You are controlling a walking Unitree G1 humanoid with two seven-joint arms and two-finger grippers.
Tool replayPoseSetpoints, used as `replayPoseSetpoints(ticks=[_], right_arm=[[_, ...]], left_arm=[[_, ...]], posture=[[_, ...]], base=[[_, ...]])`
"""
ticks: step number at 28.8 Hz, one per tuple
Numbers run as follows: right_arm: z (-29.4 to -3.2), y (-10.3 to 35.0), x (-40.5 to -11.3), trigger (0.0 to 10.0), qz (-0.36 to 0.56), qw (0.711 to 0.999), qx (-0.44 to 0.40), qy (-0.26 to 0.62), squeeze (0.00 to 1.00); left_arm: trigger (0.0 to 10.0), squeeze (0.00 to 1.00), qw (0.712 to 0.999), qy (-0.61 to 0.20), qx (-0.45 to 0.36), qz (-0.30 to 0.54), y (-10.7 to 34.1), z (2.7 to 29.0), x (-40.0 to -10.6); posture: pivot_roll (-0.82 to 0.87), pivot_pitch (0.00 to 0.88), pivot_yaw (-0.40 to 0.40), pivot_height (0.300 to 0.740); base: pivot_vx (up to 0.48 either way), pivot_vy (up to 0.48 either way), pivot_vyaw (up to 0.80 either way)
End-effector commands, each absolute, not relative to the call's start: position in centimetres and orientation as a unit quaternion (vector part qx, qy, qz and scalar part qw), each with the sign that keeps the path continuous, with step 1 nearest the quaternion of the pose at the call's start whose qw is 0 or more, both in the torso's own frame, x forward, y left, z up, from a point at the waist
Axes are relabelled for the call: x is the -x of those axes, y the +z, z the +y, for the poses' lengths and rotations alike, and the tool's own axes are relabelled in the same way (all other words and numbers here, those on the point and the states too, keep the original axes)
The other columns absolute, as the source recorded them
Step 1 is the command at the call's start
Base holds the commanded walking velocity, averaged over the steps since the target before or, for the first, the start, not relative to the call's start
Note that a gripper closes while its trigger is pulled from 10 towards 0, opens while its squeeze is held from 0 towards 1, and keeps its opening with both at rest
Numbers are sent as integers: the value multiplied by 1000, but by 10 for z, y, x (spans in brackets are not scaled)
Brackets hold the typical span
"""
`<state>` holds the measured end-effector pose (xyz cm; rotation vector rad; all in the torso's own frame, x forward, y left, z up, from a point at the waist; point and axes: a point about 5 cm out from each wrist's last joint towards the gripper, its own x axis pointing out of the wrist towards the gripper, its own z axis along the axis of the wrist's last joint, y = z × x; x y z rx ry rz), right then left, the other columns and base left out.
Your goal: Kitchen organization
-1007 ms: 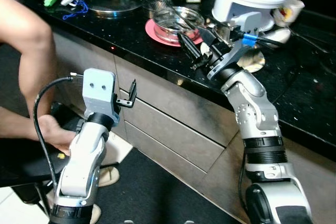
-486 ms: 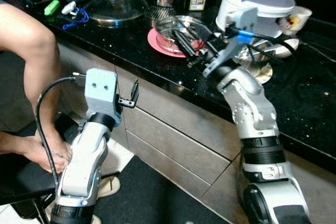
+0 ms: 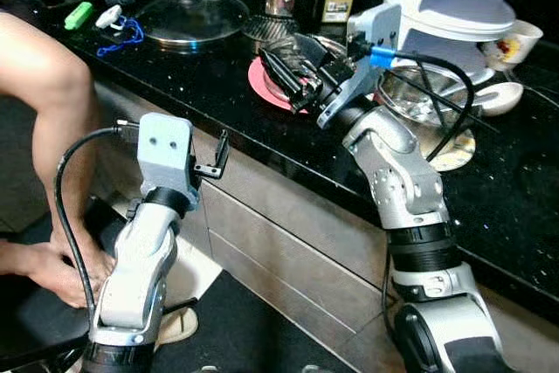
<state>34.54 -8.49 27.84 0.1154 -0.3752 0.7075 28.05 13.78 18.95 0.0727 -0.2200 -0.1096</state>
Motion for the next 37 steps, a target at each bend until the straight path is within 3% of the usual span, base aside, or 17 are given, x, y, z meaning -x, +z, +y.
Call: replayPoseSetpoints(ticks=[1,12,20,25,31,37], right_arm=[[-84,283,-343,10000,-185,917,-52,349,0],[-66,297,-326,10000,-188,888,-26,419,0],[-64,298,-324,10000,-186,885,-18,427,0],[-35,294,-331,10000,-97,911,69,394,0],[-38,290,-333,10000,-24,913,129,387,0],[-41,293,-332,10000,12,916,120,382,0]], left_arm=[[10000,0,992,-61,-38,-105,189,135,-280],[10000,0,992,-61,-36,-105,190,135,-281],[10000,0,992,-60,-33,-103,189,135,-281],[10000,0,993,-63,-23,-102,188,132,-281],[10000,0,992,-61,-25,-105,189,132,-278],[10000,0,992,-58,-28,-105,188,134,-274]], posture=[[39,65,-54,740],[38,65,-57,740],[38,65,-57,740],[42,57,-63,740],[48,55,-70,740],[47,54,-81,740]], base=[[292,0,0],[292,0,0],[240,0,0],[0,0,0],[0,0,0],[0,0,0]])
